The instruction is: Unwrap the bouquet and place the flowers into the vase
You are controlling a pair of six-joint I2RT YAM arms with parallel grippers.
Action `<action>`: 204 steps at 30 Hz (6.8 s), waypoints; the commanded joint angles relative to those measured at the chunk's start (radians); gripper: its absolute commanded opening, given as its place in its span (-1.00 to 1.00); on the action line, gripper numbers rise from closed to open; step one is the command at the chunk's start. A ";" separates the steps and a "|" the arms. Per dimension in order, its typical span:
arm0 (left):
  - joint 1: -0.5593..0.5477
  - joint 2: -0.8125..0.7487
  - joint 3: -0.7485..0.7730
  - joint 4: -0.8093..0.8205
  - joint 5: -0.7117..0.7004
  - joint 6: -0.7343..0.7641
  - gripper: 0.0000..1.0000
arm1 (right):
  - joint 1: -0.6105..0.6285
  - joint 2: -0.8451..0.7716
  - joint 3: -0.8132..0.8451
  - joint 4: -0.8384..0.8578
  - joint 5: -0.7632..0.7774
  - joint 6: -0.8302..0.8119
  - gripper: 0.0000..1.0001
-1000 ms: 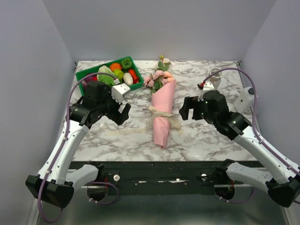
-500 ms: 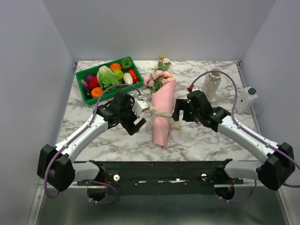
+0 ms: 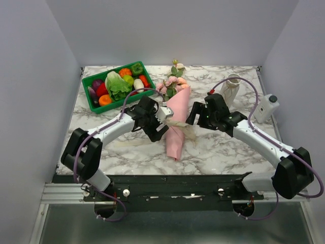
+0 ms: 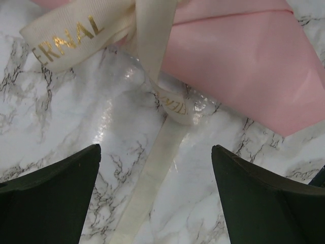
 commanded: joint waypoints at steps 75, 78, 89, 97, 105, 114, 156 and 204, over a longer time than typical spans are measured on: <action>-0.035 -0.002 -0.018 0.082 -0.046 0.071 -0.85 | -0.064 0.209 -0.091 0.318 -0.126 0.561 0.40; -0.035 -0.008 -0.020 0.077 -0.046 0.074 -0.85 | -0.063 0.230 -0.089 0.332 -0.135 0.571 0.33; -0.035 -0.009 -0.004 0.057 -0.046 0.084 -0.85 | -0.063 0.248 -0.106 0.346 -0.145 0.597 0.17; -0.035 -0.026 0.016 0.027 -0.038 0.087 -0.85 | -0.057 0.288 -0.069 0.351 -0.154 0.594 -0.49; -0.035 -0.025 0.066 -0.036 -0.049 0.082 -0.85 | -0.057 0.146 -0.070 0.289 -0.059 0.523 -0.99; 0.077 -0.081 0.209 -0.197 -0.055 0.059 -0.94 | -0.109 -0.193 -0.082 0.072 0.208 0.356 -0.99; 0.160 0.050 0.523 -0.223 0.269 -0.015 0.97 | -0.327 -0.582 -0.037 -0.114 0.405 -0.107 0.97; 0.212 0.735 1.051 -0.340 0.618 0.022 -0.70 | -0.324 -0.643 -0.088 0.056 0.159 -0.203 0.67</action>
